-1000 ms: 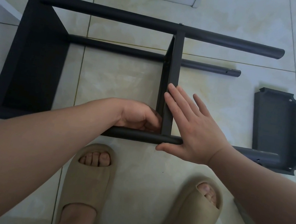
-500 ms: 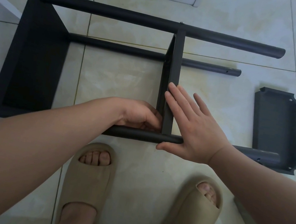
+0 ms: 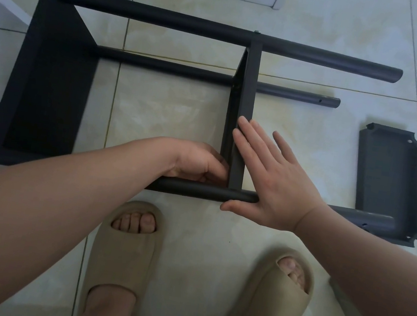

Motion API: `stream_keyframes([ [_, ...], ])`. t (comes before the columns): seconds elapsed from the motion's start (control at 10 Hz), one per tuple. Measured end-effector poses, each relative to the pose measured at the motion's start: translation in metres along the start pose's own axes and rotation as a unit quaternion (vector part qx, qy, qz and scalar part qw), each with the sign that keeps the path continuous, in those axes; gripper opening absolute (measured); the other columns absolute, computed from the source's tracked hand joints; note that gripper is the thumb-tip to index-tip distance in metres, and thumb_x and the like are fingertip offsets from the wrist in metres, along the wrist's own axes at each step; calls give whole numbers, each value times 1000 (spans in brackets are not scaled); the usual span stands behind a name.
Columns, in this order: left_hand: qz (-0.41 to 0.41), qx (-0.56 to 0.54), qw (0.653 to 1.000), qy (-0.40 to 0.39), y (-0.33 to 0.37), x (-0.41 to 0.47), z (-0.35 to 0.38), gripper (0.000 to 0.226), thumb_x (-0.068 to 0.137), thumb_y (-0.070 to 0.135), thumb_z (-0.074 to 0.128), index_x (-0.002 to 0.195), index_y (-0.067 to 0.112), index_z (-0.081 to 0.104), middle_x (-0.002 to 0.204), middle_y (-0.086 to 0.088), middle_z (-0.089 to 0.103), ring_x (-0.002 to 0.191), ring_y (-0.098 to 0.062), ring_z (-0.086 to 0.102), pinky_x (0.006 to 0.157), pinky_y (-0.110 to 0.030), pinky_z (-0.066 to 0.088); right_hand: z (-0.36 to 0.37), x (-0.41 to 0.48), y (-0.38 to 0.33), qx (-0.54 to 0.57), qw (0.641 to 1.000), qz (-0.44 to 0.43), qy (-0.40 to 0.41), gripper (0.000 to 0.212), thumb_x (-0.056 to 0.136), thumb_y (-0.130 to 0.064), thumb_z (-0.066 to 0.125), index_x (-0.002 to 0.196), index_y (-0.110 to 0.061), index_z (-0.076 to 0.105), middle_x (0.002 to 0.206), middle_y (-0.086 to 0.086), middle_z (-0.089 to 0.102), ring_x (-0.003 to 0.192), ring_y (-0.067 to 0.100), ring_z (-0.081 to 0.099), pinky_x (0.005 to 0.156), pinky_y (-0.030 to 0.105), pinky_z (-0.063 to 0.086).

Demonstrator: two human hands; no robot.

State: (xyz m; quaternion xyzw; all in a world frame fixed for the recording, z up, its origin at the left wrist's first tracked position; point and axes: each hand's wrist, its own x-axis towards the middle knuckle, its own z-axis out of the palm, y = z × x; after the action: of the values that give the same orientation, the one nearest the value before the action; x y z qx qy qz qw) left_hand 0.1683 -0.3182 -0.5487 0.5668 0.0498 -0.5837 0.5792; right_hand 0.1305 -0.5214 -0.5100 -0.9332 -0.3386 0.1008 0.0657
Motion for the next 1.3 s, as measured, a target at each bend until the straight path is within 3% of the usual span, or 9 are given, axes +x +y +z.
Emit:
stream_keyframes([
  [0.2, 11, -21, 1000, 11, 0, 1, 1, 12, 92, -10, 53, 96, -1, 60, 73, -12, 63, 60, -15, 67, 58, -22, 54, 0, 0, 0, 0, 1000, -2, 4, 113, 84, -85, 38, 161, -5, 16, 170, 9, 4, 157, 25, 4, 123, 56, 19],
  [0.5, 2, -39, 999, -12, 1, 1, 0, 18, 92, -11, 50, 92, 3, 62, 75, -10, 68, 65, -17, 69, 60, -25, 55, 0, 0, 0, 0, 1000, -3, 8, 112, 85, -84, 39, 161, -5, 17, 170, 10, 4, 157, 25, 4, 123, 56, 19],
  [0.7, -12, -2, 1000, -17, 1, 0, 0, 32, 90, -2, 56, 71, 14, 77, 76, -8, 73, 70, -18, 71, 63, -25, 55, 0, 0, 0, -2, 1000, -2, 3, 112, 85, -84, 38, 161, -5, 16, 170, 10, 3, 157, 25, 3, 123, 56, 18],
  [0.9, 4, -7, 1000, 13, -1, 1, -1, 14, 90, -9, 55, 93, -1, 65, 77, -13, 67, 66, -17, 69, 64, -24, 57, 1, 0, 0, 0, 1000, -2, 5, 113, 85, -84, 39, 161, -5, 16, 170, 10, 4, 157, 25, 4, 123, 56, 19],
  [1.0, 6, -18, 1000, 6, 1, 1, 0, 17, 90, -11, 54, 102, -2, 61, 81, -15, 64, 67, -18, 68, 65, -25, 57, 1, 0, 0, 0, 1000, -2, 5, 113, 85, -84, 40, 161, -4, 17, 170, 10, 5, 157, 25, 4, 123, 56, 19],
  [1.3, 26, -36, 999, -7, 3, -2, 2, 20, 92, -14, 49, 103, -1, 59, 77, -10, 70, 66, -16, 70, 64, -24, 56, -1, 0, 0, -1, 1000, -1, 0, 112, 84, -83, 40, 161, -4, 17, 170, 10, 4, 157, 26, 4, 123, 56, 18],
])
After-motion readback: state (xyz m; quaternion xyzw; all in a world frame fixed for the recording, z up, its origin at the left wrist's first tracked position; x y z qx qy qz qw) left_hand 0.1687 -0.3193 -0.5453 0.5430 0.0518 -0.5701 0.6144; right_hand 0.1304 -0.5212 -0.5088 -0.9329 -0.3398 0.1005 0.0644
